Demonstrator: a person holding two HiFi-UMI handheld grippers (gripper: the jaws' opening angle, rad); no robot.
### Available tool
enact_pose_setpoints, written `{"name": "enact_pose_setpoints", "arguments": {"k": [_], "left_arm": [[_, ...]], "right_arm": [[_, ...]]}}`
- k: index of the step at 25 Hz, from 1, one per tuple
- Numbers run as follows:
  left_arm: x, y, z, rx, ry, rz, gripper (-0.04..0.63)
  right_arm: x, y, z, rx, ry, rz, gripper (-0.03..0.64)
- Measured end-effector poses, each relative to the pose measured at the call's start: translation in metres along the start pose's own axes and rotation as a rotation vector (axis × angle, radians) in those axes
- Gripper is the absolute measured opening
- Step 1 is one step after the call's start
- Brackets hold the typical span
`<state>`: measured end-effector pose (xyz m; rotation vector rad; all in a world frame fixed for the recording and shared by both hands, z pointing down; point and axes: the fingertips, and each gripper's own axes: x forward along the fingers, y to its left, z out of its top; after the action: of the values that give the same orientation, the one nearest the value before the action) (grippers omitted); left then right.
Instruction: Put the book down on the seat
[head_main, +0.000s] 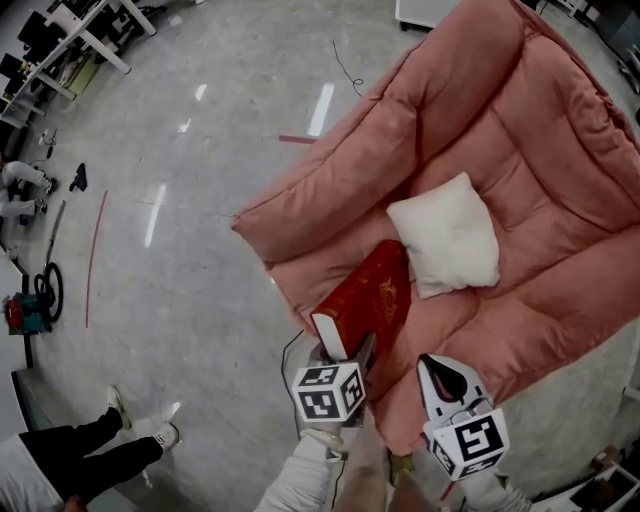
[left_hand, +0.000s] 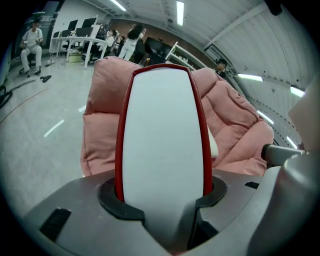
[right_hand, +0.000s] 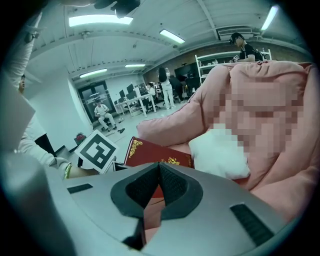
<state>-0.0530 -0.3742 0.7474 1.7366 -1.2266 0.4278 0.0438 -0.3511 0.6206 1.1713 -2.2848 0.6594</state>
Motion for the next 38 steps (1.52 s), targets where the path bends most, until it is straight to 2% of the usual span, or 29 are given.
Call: {"name": "enact_pose_setpoints", "arguments": {"k": [3,7,10,13,20,26,28,33,35,38], "left_arm": [[-0.002,0.018,0.001,0.018,0.012,0.063,0.296],[-0.01,0.048,-0.007,-0.031,0.038,0.149,0.357],[-0.023,0.073,-0.01,-0.043,0.021,0.235,0.399],[-0.038,0.093,-0.01,-0.043,-0.017,0.303,0.411],[-0.05,0.1,-0.014,-0.046,-0.029,0.302,0.411],[-0.058,0.086,-0.013,-0.047,-0.033,0.298,0.407],[-0.065,0.078,-0.01,-0.025,-0.041,0.304,0.351],[-0.097,0.059,0.006,-0.004,-0.123,0.362,0.05],[-0.111,0.047,0.009,-0.014,-0.142,0.353,0.008],[-0.129,0.025,0.01,-0.004,-0.144,0.326,0.006]], "right_arm": [[0.001,0.005,-0.002,0.003,0.005,0.009,0.006],[0.002,0.015,0.0,0.004,0.003,0.027,0.006],[0.003,0.024,0.002,0.002,-0.004,0.04,0.006],[0.003,0.029,0.002,0.002,-0.007,0.046,0.006],[0.002,0.036,-0.001,0.004,-0.005,0.047,0.006],[-0.003,0.037,0.002,-0.004,-0.019,0.044,0.006],[-0.008,0.038,0.004,-0.008,-0.022,0.041,0.006],[-0.024,0.042,0.01,-0.022,-0.03,0.039,0.006],[-0.032,0.045,0.013,-0.027,-0.034,0.042,0.006],[-0.046,0.051,0.02,-0.029,-0.041,0.05,0.006]]}}
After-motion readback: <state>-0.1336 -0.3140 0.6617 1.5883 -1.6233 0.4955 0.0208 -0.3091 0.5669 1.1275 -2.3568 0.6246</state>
